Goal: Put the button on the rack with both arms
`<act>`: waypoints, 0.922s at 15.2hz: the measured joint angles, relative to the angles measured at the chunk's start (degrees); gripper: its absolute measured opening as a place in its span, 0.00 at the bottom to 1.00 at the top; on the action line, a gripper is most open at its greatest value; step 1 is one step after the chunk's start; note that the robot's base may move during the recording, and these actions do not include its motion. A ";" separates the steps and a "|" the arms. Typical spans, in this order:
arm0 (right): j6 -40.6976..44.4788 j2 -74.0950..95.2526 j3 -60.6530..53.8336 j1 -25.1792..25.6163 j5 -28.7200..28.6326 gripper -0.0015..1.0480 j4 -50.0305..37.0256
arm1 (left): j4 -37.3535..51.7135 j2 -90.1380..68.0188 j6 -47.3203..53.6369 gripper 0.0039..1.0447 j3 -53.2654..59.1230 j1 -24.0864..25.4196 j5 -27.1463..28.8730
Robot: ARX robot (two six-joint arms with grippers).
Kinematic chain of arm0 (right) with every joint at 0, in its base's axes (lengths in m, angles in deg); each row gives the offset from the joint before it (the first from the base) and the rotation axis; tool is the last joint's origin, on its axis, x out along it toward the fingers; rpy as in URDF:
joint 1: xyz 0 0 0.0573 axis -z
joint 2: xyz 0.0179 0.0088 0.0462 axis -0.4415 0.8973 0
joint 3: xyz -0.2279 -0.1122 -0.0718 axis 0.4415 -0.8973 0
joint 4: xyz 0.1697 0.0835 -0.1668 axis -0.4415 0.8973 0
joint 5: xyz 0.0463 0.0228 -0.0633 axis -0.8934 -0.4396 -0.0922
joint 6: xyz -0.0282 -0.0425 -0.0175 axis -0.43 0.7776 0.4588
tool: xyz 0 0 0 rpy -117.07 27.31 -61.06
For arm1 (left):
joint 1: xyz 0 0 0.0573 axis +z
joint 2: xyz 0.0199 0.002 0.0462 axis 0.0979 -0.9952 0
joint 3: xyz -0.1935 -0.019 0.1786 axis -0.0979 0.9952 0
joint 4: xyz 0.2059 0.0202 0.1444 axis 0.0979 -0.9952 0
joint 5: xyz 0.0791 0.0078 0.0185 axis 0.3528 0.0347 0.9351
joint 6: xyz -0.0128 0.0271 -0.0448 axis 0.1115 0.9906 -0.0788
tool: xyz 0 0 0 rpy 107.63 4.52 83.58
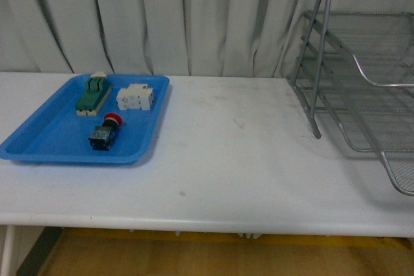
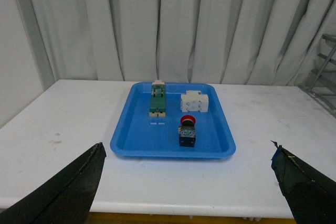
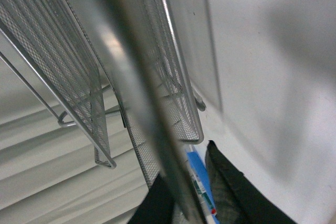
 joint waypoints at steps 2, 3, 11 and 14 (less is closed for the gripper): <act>-1.88 0.04 -0.92 0.61 -0.48 0.47 0.83 | 0.02 0.00 0.00 0.94 0.00 0.00 0.00; -2.03 0.02 -1.81 0.61 -0.52 0.58 1.05 | 0.02 0.00 0.00 0.94 0.00 0.00 0.00; -7.91 -19.10 -10.10 5.53 -3.82 0.94 2.23 | 0.02 0.00 0.00 0.94 0.00 0.00 0.00; 28.57 -59.10 -18.93 1.27 7.02 0.67 31.43 | 0.00 0.00 0.00 0.94 0.00 0.02 -0.04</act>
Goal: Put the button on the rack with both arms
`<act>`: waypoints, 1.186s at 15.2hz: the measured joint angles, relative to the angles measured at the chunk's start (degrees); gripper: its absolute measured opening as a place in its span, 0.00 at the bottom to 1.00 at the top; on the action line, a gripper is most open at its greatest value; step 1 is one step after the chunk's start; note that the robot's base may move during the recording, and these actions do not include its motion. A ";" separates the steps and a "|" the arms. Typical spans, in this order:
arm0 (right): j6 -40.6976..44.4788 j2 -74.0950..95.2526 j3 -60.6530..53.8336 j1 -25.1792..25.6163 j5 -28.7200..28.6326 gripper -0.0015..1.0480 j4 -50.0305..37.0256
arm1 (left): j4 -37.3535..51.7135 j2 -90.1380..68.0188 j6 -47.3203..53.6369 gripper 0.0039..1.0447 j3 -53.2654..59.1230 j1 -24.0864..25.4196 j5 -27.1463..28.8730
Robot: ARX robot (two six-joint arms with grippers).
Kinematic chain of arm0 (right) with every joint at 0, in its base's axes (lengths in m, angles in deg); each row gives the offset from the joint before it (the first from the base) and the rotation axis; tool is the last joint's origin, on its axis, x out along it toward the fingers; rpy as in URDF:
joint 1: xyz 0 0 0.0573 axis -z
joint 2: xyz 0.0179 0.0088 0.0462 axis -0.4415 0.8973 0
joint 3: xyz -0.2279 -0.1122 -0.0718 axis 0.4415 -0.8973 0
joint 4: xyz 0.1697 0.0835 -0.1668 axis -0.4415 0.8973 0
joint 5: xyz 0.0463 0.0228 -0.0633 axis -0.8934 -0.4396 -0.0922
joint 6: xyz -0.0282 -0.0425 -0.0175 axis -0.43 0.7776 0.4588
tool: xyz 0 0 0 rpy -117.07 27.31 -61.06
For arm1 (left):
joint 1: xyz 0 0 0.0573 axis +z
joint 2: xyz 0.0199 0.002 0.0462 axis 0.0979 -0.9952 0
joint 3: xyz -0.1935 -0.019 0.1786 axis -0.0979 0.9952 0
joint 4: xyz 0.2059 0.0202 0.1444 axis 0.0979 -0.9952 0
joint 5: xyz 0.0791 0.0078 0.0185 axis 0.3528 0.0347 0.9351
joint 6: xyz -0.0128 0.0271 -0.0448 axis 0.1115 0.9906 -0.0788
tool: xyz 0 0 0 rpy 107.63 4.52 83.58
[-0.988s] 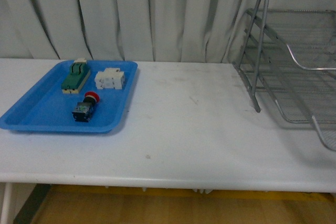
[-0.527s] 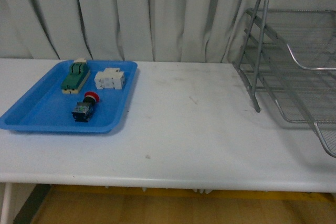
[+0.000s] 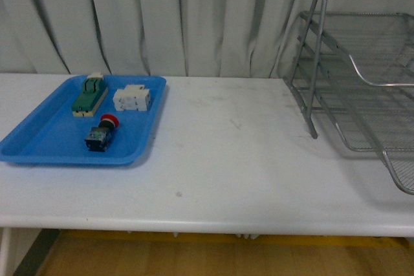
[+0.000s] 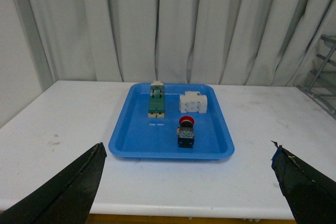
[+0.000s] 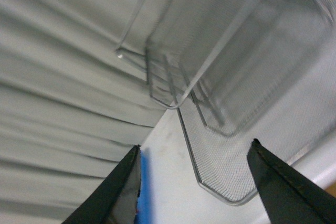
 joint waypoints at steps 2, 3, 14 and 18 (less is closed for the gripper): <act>36.15 -26.51 -1.05 -6.95 6.62 0.42 16.79 | -0.02 0.00 0.00 0.94 0.00 0.00 0.07; 47.95 -34.67 -3.32 -10.23 9.81 0.30 21.42 | 0.00 0.00 0.00 0.94 0.00 0.00 0.04; 62.66 -56.98 -12.02 -32.41 32.68 0.02 30.73 | 0.02 0.00 0.00 0.94 0.00 0.00 0.04; 62.82 -68.48 -12.35 -32.22 32.61 0.02 44.41 | 0.00 0.00 0.00 0.94 0.00 0.00 0.11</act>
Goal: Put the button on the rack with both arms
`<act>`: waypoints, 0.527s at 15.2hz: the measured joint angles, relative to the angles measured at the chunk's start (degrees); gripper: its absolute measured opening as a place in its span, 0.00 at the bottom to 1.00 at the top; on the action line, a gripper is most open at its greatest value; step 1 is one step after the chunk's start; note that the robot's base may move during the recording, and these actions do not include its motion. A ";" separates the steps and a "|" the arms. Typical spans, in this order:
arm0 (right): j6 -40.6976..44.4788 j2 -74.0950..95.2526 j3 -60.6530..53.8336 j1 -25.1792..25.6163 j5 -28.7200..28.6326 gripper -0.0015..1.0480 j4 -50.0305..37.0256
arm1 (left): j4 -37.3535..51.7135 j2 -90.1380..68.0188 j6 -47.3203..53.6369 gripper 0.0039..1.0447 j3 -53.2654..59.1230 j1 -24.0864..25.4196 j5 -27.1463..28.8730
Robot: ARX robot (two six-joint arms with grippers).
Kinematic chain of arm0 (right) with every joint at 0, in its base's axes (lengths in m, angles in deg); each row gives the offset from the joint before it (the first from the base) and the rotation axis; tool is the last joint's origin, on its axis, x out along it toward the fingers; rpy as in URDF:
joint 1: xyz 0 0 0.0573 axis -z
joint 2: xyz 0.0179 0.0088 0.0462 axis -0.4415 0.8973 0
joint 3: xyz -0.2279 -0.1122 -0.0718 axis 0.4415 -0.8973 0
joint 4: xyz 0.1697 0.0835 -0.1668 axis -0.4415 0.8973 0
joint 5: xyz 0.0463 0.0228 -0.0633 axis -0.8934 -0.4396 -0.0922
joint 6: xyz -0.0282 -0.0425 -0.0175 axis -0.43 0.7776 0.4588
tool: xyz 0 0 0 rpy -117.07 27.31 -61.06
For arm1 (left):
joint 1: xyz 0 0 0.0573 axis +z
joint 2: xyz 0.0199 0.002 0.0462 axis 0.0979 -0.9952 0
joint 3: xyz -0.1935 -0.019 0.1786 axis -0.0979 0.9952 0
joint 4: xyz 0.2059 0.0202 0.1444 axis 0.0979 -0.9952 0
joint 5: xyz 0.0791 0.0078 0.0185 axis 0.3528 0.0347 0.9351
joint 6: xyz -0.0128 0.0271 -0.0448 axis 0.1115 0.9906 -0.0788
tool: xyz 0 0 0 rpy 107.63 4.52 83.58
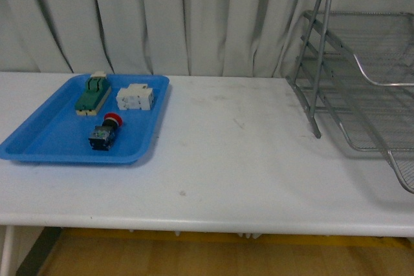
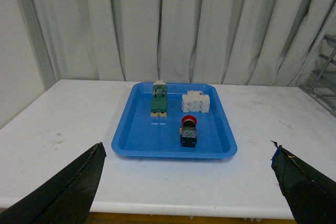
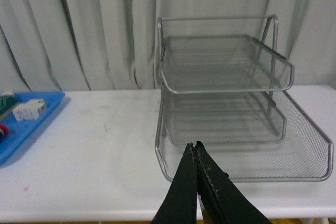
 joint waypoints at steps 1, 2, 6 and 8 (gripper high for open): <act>0.00 -1.79 0.13 0.00 0.00 0.02 -0.44 | 0.02 0.00 0.00 0.94 0.00 0.00 -0.07; 0.00 -1.77 0.00 0.00 0.02 0.02 0.63 | 0.02 0.00 -0.02 0.94 0.00 0.00 -0.07; 0.04 -1.81 0.00 0.00 0.02 0.03 0.26 | 0.00 0.00 0.00 0.94 0.00 0.00 -0.09; 0.04 -1.81 0.00 0.00 0.00 0.29 0.26 | 0.00 0.00 0.00 0.94 0.00 0.00 -0.07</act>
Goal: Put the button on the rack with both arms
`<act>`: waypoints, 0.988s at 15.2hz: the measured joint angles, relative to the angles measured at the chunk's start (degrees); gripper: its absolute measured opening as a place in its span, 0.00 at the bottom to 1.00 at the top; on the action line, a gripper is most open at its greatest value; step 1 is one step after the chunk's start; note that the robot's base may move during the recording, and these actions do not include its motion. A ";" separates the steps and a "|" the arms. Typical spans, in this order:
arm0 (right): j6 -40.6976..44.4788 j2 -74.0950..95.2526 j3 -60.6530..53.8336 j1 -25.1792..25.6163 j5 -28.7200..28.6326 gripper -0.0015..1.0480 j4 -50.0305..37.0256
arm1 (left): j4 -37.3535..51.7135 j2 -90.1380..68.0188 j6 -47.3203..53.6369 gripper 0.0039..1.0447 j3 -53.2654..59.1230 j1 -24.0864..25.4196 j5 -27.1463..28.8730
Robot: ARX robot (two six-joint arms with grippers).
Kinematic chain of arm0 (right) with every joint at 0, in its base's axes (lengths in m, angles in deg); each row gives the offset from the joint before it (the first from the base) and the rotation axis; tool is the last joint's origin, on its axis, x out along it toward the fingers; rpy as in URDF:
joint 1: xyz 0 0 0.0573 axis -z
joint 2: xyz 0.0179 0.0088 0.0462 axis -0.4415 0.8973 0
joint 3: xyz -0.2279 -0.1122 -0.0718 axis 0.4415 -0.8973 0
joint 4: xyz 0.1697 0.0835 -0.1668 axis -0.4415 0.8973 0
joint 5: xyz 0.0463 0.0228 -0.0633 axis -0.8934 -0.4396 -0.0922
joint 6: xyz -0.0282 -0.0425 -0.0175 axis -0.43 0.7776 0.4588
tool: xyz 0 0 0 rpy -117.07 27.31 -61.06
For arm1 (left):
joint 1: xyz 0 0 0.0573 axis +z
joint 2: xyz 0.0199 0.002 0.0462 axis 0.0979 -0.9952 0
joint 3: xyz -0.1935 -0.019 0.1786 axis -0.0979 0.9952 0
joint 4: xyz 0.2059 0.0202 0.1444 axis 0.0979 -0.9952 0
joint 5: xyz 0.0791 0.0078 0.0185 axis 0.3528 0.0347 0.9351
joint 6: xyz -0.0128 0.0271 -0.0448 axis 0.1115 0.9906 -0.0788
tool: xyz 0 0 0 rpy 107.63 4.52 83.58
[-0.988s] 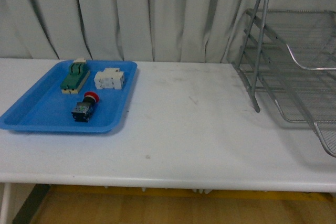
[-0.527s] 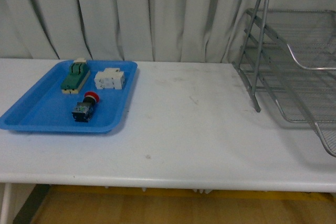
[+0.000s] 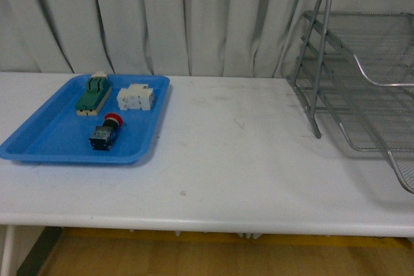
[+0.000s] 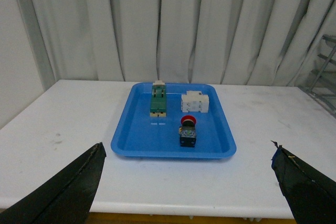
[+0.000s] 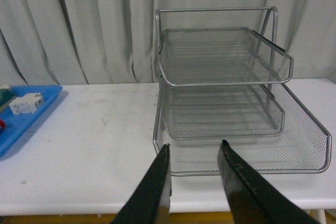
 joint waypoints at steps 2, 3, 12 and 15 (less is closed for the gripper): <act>0.00 0.00 0.00 0.00 0.00 0.46 0.00 | 0.00 0.00 0.00 0.94 0.00 0.00 0.00; 0.00 0.00 0.00 0.00 0.00 0.55 0.00 | 0.00 0.00 0.00 0.94 0.00 0.00 -0.02; -0.02 0.00 0.00 0.00 0.00 0.94 0.00 | 9.14 -52.13 -14.27 0.94 -30.01 7.08 3.06; -0.02 0.00 0.00 0.00 0.00 0.94 0.00 | 10.60 -82.64 -9.99 0.94 -49.09 5.73 0.22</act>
